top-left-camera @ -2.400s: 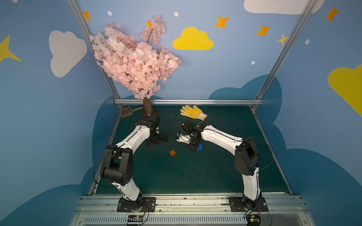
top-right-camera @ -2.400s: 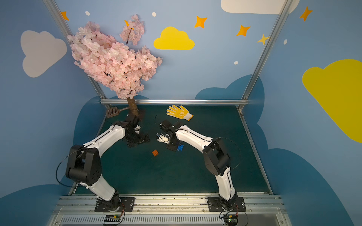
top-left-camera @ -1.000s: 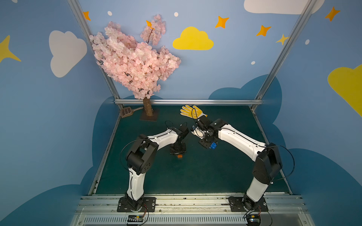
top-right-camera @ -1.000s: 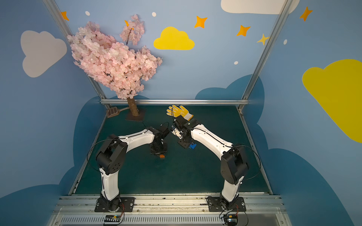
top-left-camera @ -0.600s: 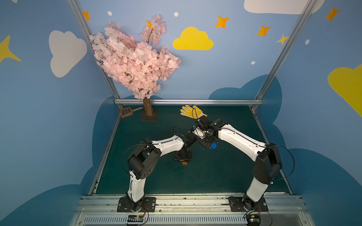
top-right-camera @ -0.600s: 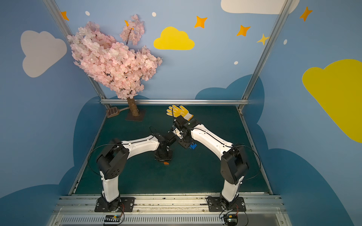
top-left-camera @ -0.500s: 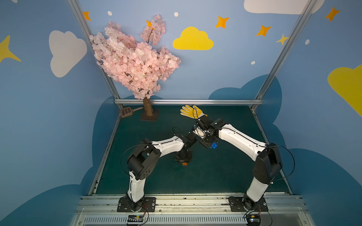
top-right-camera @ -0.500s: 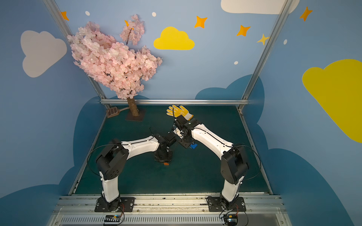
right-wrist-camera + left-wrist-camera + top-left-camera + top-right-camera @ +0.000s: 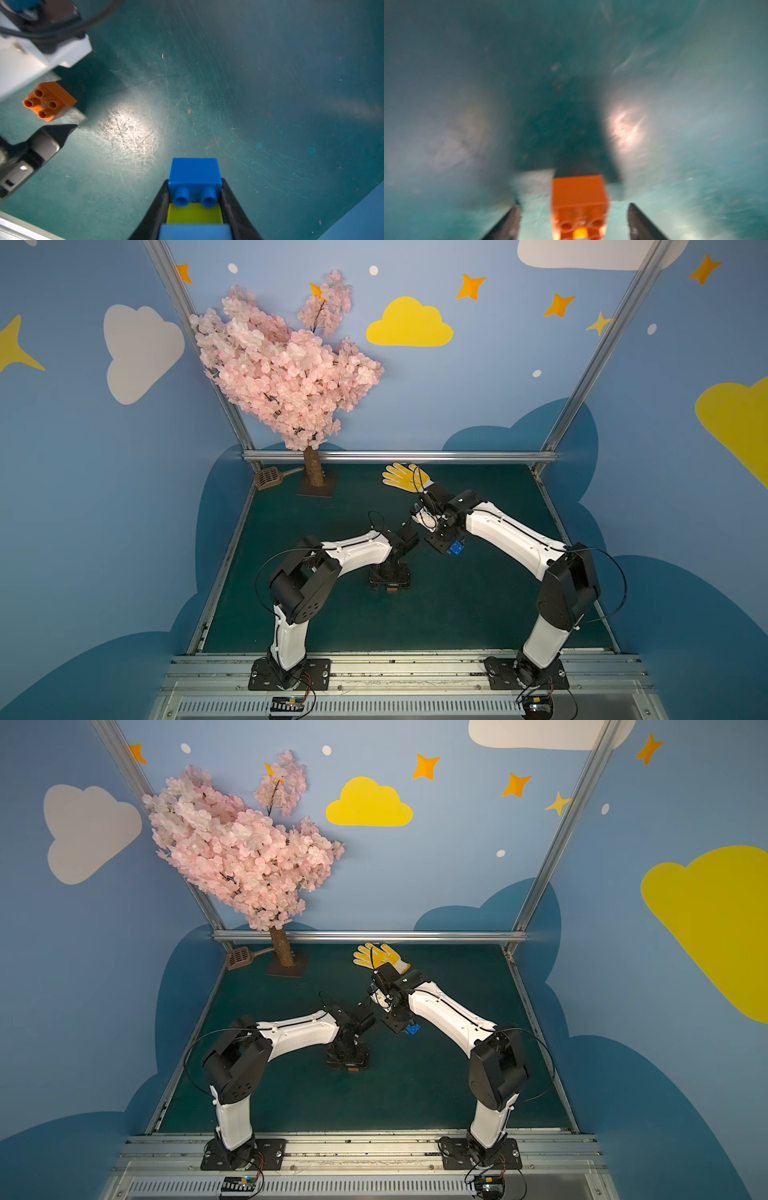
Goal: Assemble the letter y with lego
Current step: Move the lego brick at the center of the board, then assemble the lego brick with the lego brick.
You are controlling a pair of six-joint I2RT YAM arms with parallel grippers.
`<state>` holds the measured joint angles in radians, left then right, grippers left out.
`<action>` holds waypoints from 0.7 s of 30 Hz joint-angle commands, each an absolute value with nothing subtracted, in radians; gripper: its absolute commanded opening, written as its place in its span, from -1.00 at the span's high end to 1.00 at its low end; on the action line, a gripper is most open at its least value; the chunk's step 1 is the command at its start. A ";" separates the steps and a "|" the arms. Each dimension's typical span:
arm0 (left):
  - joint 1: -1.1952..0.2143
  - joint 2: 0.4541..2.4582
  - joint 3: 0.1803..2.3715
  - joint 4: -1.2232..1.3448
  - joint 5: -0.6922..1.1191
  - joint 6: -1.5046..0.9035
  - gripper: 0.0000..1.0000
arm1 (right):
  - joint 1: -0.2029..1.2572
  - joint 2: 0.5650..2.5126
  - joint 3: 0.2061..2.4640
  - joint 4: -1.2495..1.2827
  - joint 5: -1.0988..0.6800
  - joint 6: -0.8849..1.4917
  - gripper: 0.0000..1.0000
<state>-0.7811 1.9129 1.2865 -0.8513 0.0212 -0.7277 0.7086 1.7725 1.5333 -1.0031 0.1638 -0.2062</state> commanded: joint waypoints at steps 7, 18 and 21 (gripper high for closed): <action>-0.533 1.635 1.264 -0.952 0.033 -0.674 -0.72 | 0.777 1.769 1.486 -0.916 0.033 -0.333 0.93; -0.094 1.610 1.328 -0.966 0.085 -0.444 -0.76 | 0.917 1.860 1.522 -0.928 0.001 -0.492 0.93; -0.046 1.682 1.386 -0.987 0.155 -0.400 -1.00 | 0.959 1.888 1.527 -0.934 0.033 -0.527 0.93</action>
<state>-0.0704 1.6382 1.3380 -0.9508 0.0803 -0.4824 0.9283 1.8660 1.5002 -0.9215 0.0193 -0.4675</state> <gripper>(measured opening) 0.988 0.352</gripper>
